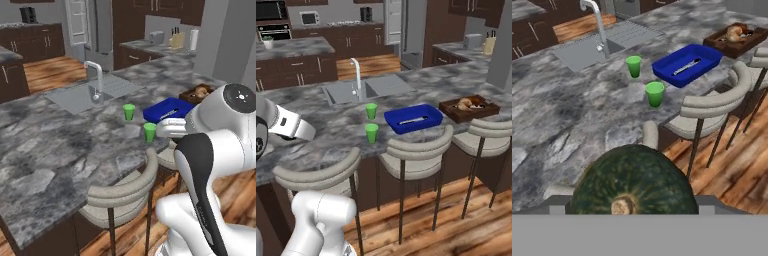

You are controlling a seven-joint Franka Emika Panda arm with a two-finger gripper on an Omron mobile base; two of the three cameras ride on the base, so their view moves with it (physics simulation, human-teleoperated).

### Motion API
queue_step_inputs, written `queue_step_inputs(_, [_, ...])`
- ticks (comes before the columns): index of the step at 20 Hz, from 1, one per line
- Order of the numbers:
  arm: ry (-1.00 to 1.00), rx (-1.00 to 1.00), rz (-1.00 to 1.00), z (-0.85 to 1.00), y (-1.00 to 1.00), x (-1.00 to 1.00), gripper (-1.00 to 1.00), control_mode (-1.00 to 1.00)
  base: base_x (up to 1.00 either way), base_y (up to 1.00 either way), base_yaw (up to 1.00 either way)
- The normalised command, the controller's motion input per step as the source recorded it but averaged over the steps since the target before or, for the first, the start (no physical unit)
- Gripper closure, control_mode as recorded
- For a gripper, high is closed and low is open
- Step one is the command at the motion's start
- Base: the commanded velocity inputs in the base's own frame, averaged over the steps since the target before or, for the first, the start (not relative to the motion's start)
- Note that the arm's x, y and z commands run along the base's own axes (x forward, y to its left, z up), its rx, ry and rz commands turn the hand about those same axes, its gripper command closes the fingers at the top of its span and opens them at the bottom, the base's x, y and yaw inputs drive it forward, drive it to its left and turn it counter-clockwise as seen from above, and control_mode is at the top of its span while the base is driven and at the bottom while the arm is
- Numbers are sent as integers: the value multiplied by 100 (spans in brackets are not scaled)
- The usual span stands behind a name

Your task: Gather the broccoli and squash from the fridge and place them on a tray on the dining counter. Then gather the chicken drumsticks from the fridge and place them on the other tray.

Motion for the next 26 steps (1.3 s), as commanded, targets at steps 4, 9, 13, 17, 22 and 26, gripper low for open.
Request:
queue_step_inputs(4, [0, 0, 0, 0, 0, 0, 100, 100, -7, -92, 2])
queue_step_inputs(9, [0, 0, 0, 0, 0, 0, 100, 100, 40, -96, 16])
queue_step_inputs(13, [0, 0, 0, 0, 0, 0, 100, 100, 43, -81, 25])
queue_step_inputs(17, [0, 0, 0, 0, 0, 0, 100, 100, 38, -71, 30])
queue_step_inputs(22, [0, 0, 0, 0, 0, 0, 100, 100, 36, -43, 40])
queue_step_inputs(26, [0, 0, 0, 0, 0, 0, 100, 100, 37, -35, 45])
